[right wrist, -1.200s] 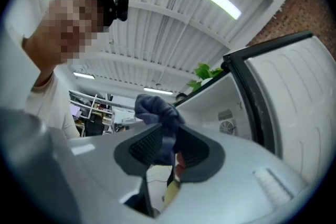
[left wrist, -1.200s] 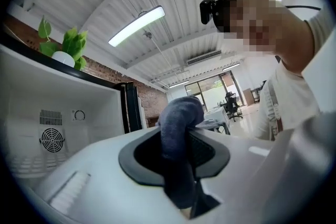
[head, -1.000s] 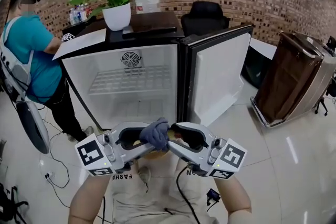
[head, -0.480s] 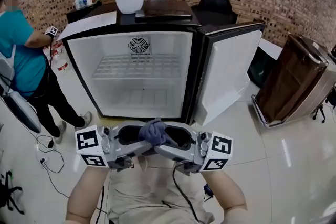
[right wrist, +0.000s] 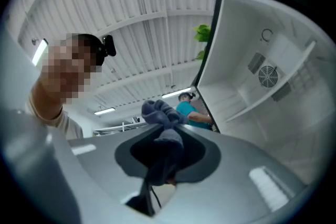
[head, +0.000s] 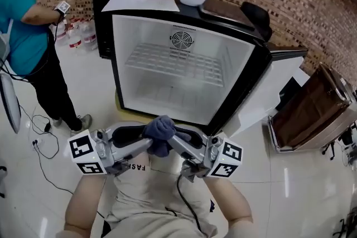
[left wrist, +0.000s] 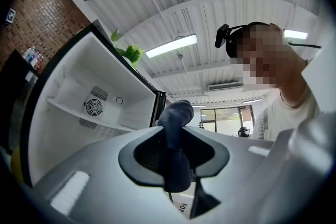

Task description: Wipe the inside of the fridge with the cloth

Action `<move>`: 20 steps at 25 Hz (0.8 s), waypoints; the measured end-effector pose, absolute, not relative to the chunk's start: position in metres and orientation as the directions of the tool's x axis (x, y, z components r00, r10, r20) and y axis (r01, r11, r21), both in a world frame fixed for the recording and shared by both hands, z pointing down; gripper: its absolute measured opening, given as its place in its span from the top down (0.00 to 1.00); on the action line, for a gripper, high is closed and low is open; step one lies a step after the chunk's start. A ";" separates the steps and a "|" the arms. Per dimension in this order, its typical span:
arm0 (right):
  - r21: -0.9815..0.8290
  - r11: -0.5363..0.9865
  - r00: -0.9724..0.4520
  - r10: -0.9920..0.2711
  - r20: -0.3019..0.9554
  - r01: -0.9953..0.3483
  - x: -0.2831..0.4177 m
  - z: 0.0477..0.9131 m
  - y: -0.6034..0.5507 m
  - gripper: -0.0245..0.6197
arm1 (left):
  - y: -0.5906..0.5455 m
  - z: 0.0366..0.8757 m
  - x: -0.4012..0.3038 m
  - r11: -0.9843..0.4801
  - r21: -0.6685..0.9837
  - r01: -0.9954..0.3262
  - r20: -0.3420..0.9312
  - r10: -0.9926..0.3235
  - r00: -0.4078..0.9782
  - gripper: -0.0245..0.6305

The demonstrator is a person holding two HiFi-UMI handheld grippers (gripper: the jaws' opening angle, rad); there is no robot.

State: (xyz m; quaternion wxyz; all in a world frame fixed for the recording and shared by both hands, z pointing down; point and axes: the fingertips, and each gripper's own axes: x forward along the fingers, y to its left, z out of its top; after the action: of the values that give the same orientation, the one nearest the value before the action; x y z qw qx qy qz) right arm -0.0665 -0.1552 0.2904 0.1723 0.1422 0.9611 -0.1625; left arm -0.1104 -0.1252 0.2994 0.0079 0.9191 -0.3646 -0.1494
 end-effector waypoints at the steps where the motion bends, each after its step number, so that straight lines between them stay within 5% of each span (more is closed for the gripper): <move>1: -0.262 0.909 -0.903 0.214 -0.372 0.324 -0.074 0.291 -0.153 0.86 | -0.124 0.301 -0.119 -0.723 0.136 -0.677 -0.269 -0.685 0.677 0.80; 4: -0.180 0.969 -0.944 0.106 -0.312 0.168 -0.090 0.296 -0.165 0.86 | -0.120 0.302 -0.150 -0.632 0.128 -0.764 -0.250 -0.766 0.592 0.80; 6: 0.102 0.990 -0.977 -0.077 -0.198 -0.099 -0.103 0.300 -0.191 0.86 | -0.114 0.296 -0.177 -0.516 0.092 -0.852 -0.242 -0.841 0.484 0.81; 9: 0.617 0.701 -0.908 -0.414 -0.056 -0.358 -0.136 0.319 -0.242 0.86 | -0.100 0.293 -0.206 -0.373 0.108 -0.921 -0.265 -0.904 0.335 0.91; 12: 0.783 0.492 -0.813 -0.581 -0.029 -0.380 -0.185 0.344 -0.290 0.86 | -0.090 0.308 -0.215 -0.294 0.140 -0.945 -0.234 -0.937 0.257 0.95; 20: 0.896 0.262 -0.666 -0.744 -0.049 -0.359 -0.298 0.386 -0.392 0.86 | -0.093 0.323 -0.245 -0.127 -0.007 -0.992 -0.161 -0.979 0.126 0.96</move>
State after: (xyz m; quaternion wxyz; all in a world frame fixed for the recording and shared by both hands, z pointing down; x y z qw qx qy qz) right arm -0.2976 -0.3915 0.3856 -0.1963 -0.3584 0.7698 0.4903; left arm -0.2452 -0.0929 0.3232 -0.0559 0.7482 -0.6585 -0.0583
